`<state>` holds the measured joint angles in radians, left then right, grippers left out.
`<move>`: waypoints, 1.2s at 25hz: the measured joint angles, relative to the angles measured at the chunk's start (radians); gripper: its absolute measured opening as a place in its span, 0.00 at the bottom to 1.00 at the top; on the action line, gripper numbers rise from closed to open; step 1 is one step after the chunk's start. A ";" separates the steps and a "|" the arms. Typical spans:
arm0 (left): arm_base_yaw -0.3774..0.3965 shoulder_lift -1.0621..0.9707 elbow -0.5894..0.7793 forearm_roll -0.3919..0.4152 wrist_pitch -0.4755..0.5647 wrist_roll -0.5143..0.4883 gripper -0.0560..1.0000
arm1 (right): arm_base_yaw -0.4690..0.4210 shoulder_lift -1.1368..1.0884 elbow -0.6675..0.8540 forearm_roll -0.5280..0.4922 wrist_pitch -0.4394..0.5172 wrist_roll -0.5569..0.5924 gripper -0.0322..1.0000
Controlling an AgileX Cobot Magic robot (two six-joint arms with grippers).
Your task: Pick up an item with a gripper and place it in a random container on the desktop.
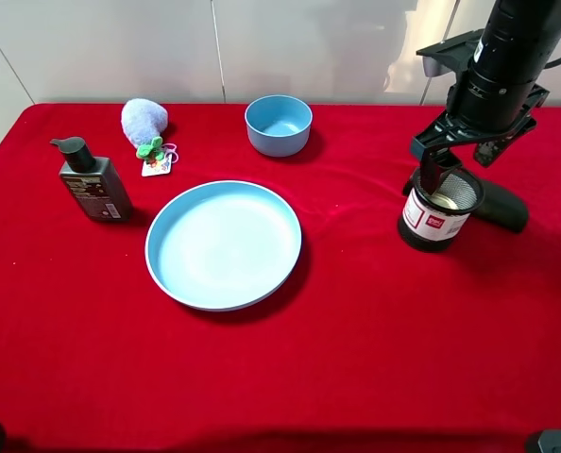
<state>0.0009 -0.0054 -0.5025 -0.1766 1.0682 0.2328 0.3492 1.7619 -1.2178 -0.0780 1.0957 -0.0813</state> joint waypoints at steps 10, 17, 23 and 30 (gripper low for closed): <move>0.000 0.000 0.000 0.000 0.000 0.000 0.98 | 0.000 0.000 0.000 0.000 0.000 0.000 0.64; 0.000 0.000 0.000 0.000 0.000 0.000 0.98 | 0.000 0.000 0.000 0.000 0.000 0.000 0.64; 0.000 0.000 0.000 0.000 0.000 0.000 0.98 | 0.000 -0.002 0.000 0.000 0.000 0.000 0.64; 0.000 0.000 0.000 0.000 0.000 0.000 0.98 | 0.000 -0.070 0.000 0.000 0.000 0.000 0.64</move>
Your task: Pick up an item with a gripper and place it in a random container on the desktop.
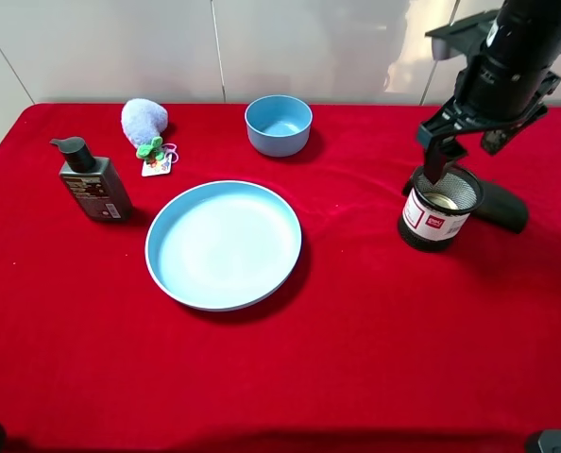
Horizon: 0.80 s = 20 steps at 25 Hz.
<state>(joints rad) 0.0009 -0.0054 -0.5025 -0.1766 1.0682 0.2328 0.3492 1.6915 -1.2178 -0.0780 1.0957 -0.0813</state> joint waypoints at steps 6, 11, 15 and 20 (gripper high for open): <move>0.000 0.000 0.000 0.000 0.000 0.000 0.98 | 0.000 -0.101 0.000 0.001 0.031 0.000 0.64; 0.000 0.000 0.000 0.000 0.000 0.000 0.98 | 0.000 -0.190 0.000 0.005 0.090 0.000 0.64; 0.000 0.000 0.000 0.000 0.000 0.000 0.98 | 0.000 -0.270 0.010 0.015 0.113 0.000 0.64; 0.000 0.000 0.000 0.000 0.000 0.000 0.98 | 0.000 -0.410 0.124 0.023 0.113 0.000 0.64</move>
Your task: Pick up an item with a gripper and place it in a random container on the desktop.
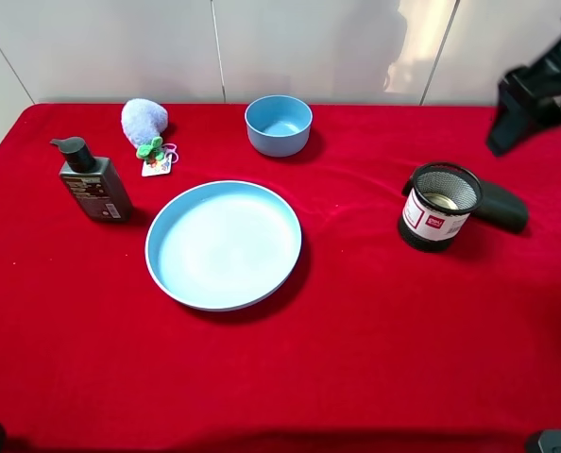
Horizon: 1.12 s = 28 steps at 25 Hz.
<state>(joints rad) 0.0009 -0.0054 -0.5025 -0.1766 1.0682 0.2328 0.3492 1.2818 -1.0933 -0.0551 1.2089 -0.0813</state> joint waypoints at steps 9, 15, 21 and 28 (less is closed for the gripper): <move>0.000 0.000 0.000 0.000 0.000 0.000 0.98 | 0.000 -0.315 0.303 0.031 -0.129 0.000 0.64; 0.000 0.000 0.000 0.000 0.000 0.000 0.98 | 0.000 -0.518 0.442 0.055 -0.138 0.000 0.64; 0.000 0.000 0.000 0.000 0.000 0.000 0.98 | 0.000 -0.715 0.541 0.055 -0.153 0.003 0.64; 0.000 0.000 0.000 0.000 0.000 0.000 0.98 | 0.000 -0.880 0.589 0.074 -0.186 0.004 0.64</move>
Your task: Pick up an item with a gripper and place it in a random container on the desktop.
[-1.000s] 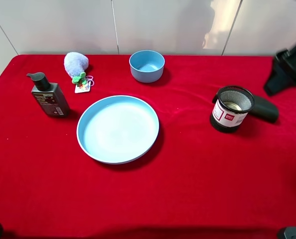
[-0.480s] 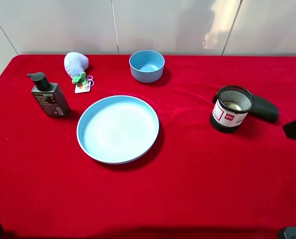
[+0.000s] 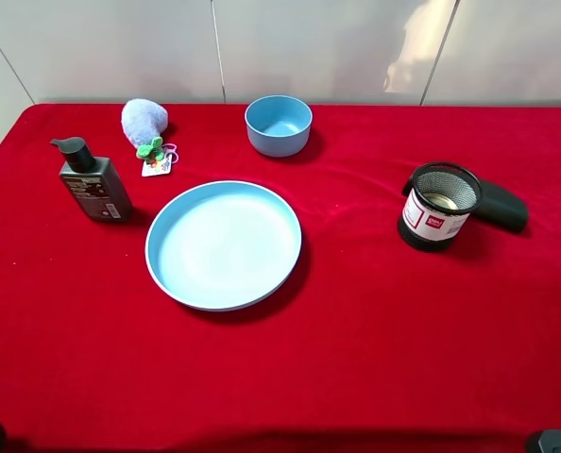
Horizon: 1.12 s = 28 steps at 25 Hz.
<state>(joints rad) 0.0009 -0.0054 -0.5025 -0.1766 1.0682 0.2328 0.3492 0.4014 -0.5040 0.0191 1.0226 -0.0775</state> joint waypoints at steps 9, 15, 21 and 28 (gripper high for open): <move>0.000 0.000 0.000 0.000 0.000 0.000 0.98 | 0.000 -0.157 0.007 0.002 0.000 0.004 0.64; 0.000 0.000 0.000 0.000 0.000 0.000 0.98 | 0.000 -0.270 0.008 0.002 0.000 0.008 0.64; 0.000 0.000 0.000 0.000 0.000 0.000 0.98 | 0.000 -0.383 0.008 0.002 0.000 0.010 0.64; 0.000 0.000 0.000 0.000 0.000 0.000 0.98 | 0.000 -0.408 0.008 0.002 0.000 0.010 0.64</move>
<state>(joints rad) 0.0009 -0.0054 -0.5025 -0.1766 1.0682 0.2328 0.3492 -0.0062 -0.4960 0.0211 1.0230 -0.0673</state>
